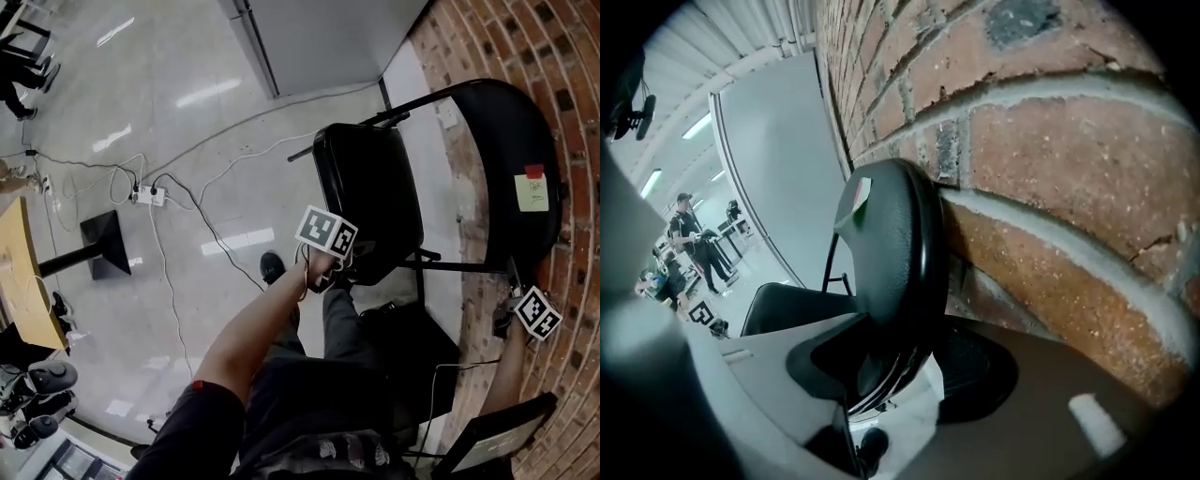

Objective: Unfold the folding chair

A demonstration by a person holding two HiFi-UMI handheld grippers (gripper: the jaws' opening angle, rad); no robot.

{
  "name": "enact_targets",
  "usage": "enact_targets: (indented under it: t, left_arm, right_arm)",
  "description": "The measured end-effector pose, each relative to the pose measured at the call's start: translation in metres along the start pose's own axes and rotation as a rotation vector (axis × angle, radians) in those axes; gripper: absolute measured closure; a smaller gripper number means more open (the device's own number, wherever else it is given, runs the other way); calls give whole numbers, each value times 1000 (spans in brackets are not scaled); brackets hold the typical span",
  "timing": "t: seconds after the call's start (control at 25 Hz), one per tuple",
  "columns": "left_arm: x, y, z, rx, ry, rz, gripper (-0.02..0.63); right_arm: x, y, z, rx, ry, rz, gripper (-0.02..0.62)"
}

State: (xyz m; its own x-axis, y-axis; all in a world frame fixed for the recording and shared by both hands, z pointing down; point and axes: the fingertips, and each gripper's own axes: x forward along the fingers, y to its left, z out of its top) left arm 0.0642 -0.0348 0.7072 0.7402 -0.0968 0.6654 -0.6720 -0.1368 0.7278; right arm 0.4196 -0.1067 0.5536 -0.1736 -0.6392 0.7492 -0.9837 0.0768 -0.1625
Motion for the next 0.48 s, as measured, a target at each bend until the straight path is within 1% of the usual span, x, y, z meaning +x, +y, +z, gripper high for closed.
enact_targets:
  t: [0.08, 0.28, 0.48]
  left_arm:
    - [0, 2, 2, 2, -8, 0, 279]
    - [2, 5, -3, -4, -5, -5, 279]
    - [1, 23, -11, -45, 2, 12, 279]
  right_arm:
    - [3, 0, 0, 0, -4, -3, 378]
    - [5, -4, -4, 14, 21, -14, 377]
    - [11, -6, -11, 34, 48, -10, 376]
